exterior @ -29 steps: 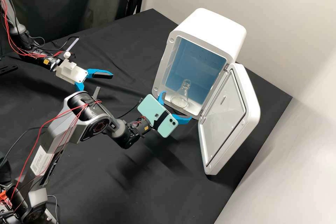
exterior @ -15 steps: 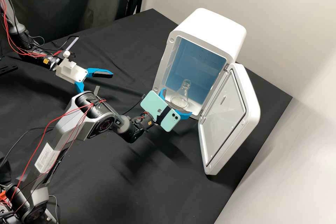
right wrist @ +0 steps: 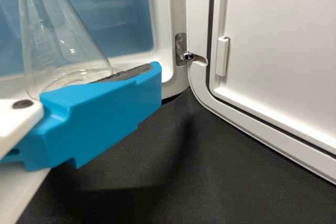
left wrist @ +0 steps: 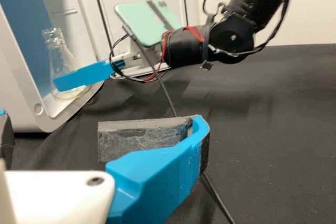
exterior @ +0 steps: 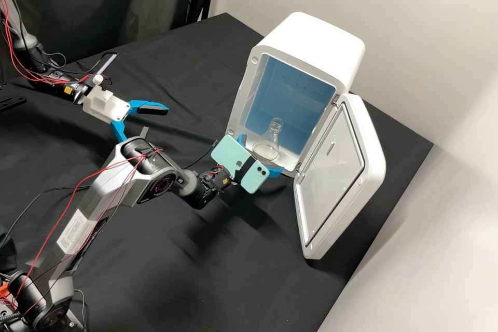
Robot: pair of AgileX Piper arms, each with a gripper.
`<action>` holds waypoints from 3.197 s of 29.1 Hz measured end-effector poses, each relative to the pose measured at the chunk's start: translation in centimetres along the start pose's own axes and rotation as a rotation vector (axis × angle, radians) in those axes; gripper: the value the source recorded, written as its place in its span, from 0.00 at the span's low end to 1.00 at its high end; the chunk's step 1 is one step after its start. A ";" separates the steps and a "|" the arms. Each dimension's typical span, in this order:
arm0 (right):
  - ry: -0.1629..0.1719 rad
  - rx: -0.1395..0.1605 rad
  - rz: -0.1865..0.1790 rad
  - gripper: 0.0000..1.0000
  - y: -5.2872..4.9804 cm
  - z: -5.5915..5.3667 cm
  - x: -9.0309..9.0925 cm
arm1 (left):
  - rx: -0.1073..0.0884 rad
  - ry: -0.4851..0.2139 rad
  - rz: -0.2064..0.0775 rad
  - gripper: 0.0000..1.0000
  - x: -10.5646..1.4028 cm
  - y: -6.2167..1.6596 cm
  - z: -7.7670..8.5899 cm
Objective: Take the flask out of the incubator
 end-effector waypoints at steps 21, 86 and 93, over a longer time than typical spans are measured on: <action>0.006 0.000 0.043 1.00 1.9 -0.2 1.9 | 0.002 0.000 -0.004 1.00 0.1 0.04 0.0; -0.006 0.019 0.003 1.00 2.0 -1.1 5.5 | 0.006 0.000 0.001 1.00 0.1 0.39 0.0; -0.006 0.024 0.003 1.00 2.0 -1.1 5.5 | 0.006 0.000 -0.001 1.00 0.1 0.37 0.0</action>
